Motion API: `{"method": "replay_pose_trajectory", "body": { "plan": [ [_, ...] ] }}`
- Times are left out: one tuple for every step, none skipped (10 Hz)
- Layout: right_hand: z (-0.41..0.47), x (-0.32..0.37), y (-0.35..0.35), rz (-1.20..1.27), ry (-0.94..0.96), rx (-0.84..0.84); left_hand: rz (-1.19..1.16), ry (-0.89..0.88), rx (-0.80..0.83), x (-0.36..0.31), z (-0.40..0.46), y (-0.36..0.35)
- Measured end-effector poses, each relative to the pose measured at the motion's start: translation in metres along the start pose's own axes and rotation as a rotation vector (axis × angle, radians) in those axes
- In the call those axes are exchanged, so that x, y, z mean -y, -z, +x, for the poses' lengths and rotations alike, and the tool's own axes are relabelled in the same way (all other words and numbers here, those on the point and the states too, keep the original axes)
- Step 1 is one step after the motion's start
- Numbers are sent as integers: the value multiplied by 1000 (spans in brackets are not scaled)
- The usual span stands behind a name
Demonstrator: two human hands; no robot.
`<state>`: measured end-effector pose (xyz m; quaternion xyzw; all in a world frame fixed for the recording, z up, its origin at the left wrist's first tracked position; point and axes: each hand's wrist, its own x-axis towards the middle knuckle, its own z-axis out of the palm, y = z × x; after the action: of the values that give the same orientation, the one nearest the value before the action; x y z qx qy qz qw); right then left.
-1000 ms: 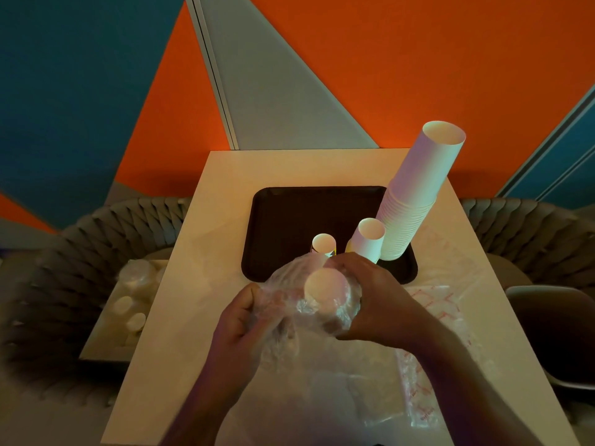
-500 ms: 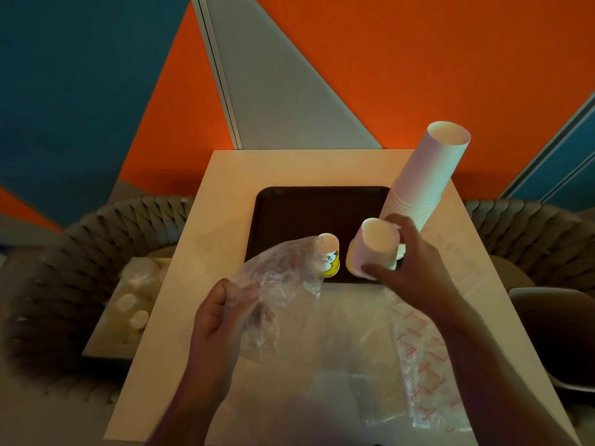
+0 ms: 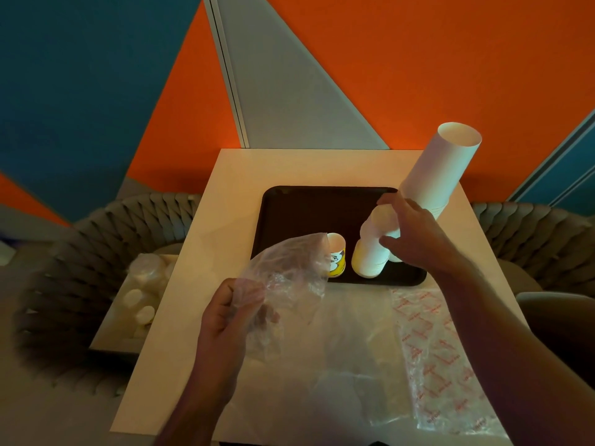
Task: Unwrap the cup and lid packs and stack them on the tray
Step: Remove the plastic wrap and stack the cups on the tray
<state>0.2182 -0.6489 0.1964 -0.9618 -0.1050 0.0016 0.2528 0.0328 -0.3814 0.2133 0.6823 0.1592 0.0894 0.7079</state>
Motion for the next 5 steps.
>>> {"method": "replay_pose_trajectory", "body": {
  "plan": [
    [1,-3,-8,-32,-40,19,21,35,-5,0,0,1],
    [-1,-6,-17,-33,-45,91,40,73,7,5,1,1],
    [-7,-7,-24,-38,-37,125,-2,113,-13,5,1,-1],
    [-20,5,-23,-33,-3,-22,-74,145,-60,8,5,-5],
    [-44,33,-19,277,-65,-16,-156,154,-84,8,10,-13]
  ]
}}
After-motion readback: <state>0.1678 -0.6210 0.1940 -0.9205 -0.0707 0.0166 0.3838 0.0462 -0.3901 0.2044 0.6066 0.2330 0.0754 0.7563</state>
